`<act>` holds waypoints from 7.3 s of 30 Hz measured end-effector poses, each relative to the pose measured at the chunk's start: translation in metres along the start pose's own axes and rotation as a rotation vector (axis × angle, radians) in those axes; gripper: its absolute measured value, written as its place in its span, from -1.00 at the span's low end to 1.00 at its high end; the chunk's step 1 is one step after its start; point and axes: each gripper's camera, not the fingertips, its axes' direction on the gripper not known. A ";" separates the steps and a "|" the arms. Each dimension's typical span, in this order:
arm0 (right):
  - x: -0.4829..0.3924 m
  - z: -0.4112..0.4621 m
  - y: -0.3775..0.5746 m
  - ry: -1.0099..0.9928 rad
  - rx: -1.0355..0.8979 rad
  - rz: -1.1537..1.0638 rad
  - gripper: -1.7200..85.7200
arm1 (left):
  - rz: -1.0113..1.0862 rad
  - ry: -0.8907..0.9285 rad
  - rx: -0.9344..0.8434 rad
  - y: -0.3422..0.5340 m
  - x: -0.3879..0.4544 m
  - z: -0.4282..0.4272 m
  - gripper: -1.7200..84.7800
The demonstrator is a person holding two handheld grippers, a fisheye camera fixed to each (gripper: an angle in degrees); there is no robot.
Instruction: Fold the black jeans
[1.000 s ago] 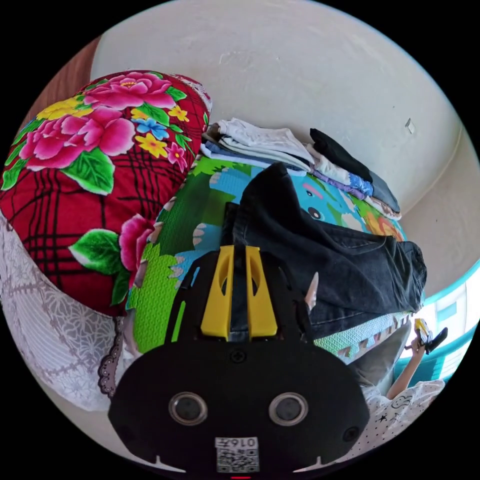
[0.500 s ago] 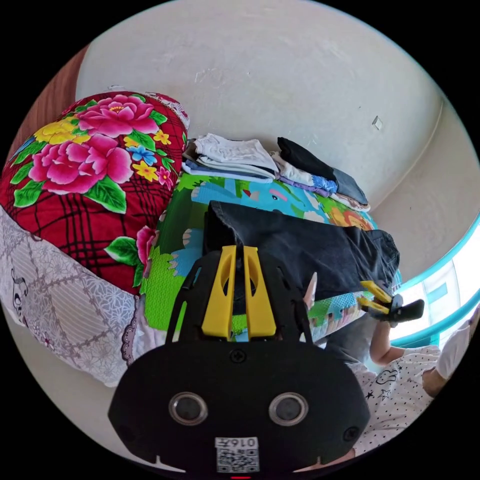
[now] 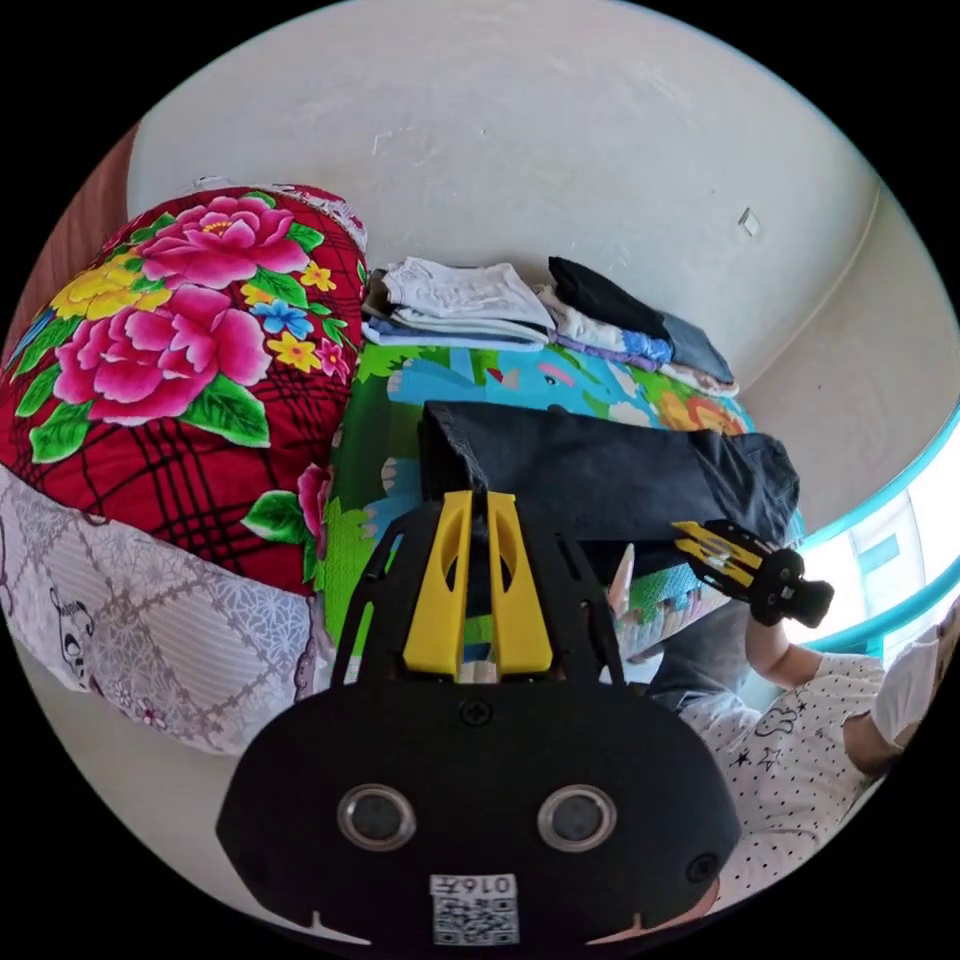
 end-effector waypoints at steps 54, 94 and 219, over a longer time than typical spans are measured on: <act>0.289 0.328 0.391 -0.409 -0.242 0.076 -0.65 | 0.137 -0.035 -0.117 -0.075 -0.002 0.186 -0.75; 0.306 0.523 0.430 -0.557 -0.276 0.232 -0.79 | 0.111 -0.353 -0.102 -0.052 0.055 0.175 -0.98; 0.047 0.045 0.145 -0.394 0.058 -0.124 -0.78 | -0.177 0.258 -0.042 0.208 -0.119 0.029 -0.98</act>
